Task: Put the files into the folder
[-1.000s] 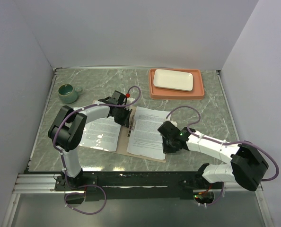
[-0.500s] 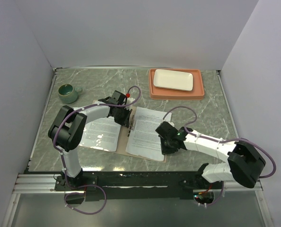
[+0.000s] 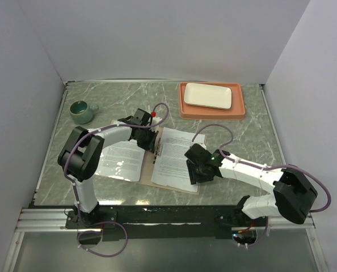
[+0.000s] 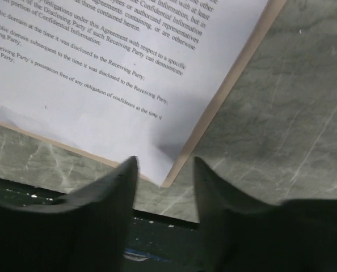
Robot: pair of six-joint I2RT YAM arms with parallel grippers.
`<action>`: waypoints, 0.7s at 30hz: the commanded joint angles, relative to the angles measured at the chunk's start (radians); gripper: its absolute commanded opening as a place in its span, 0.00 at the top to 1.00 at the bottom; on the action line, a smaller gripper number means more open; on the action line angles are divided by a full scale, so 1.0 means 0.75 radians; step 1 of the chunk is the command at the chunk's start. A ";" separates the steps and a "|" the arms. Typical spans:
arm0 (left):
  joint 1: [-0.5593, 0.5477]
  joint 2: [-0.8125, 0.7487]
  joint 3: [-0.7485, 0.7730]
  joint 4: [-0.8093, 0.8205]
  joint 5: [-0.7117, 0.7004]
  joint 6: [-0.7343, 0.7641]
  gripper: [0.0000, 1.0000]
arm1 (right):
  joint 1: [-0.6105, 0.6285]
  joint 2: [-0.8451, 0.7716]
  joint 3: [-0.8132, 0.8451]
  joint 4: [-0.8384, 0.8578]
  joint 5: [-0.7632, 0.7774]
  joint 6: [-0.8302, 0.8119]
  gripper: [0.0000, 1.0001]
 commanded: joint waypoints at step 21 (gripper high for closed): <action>0.027 0.031 -0.030 -0.083 -0.024 0.030 0.99 | -0.452 0.354 0.520 0.106 0.192 0.090 0.32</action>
